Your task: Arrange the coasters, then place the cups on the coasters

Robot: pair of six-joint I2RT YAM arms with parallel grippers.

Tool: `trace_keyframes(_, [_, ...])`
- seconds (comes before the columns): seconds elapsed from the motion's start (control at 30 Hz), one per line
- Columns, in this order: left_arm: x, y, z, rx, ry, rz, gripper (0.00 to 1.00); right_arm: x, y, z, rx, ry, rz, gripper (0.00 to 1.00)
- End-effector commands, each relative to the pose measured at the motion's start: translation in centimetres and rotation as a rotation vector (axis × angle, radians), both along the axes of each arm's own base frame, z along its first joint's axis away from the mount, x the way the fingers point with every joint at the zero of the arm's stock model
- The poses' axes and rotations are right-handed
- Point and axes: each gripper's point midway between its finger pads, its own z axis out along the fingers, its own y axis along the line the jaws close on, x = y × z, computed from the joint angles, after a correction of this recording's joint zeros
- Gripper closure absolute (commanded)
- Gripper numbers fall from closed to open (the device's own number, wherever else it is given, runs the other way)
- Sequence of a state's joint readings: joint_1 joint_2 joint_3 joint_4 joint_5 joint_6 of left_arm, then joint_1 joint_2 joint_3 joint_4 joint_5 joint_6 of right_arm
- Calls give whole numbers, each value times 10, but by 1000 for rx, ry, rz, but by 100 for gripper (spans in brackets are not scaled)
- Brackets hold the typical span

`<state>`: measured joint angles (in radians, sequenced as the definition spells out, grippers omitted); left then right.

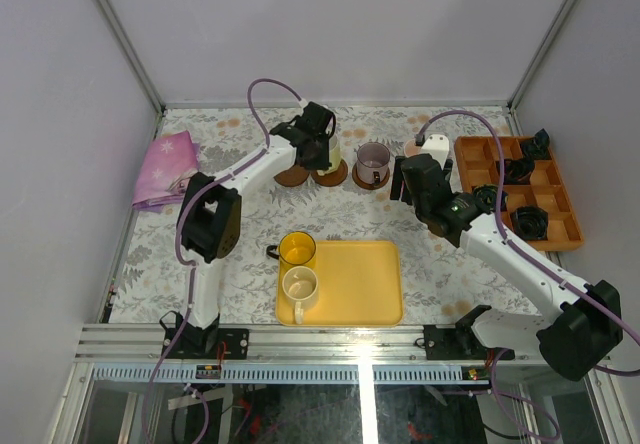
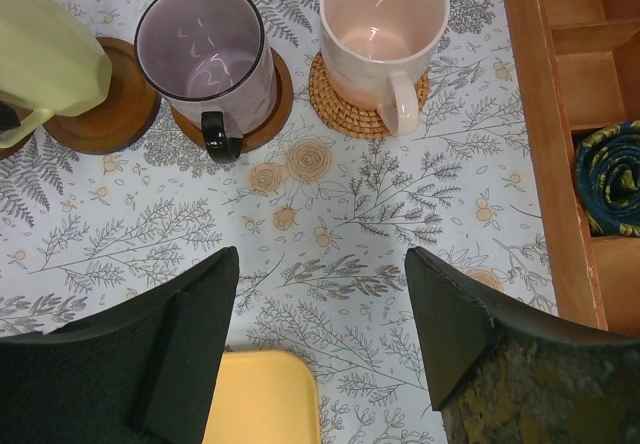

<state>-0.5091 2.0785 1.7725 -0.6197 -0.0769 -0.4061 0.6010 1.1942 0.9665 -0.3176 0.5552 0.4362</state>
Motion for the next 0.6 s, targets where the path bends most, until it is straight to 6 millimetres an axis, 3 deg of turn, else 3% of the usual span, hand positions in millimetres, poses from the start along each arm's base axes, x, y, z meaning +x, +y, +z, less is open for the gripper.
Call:
trace_keyframes(0.0, [19, -7, 28, -32, -82, -16, 100, 5, 4, 11, 45, -27, -5, 25])
trace_keyframes(0.47, [20, -11, 19, -33, -59, -38, 100, 5, 4, 9, 42, -26, -2, 25])
trace_keyframes(0.57, [18, -13, 18, -37, -48, -50, 93, 6, 5, 9, 43, -28, 2, 26])
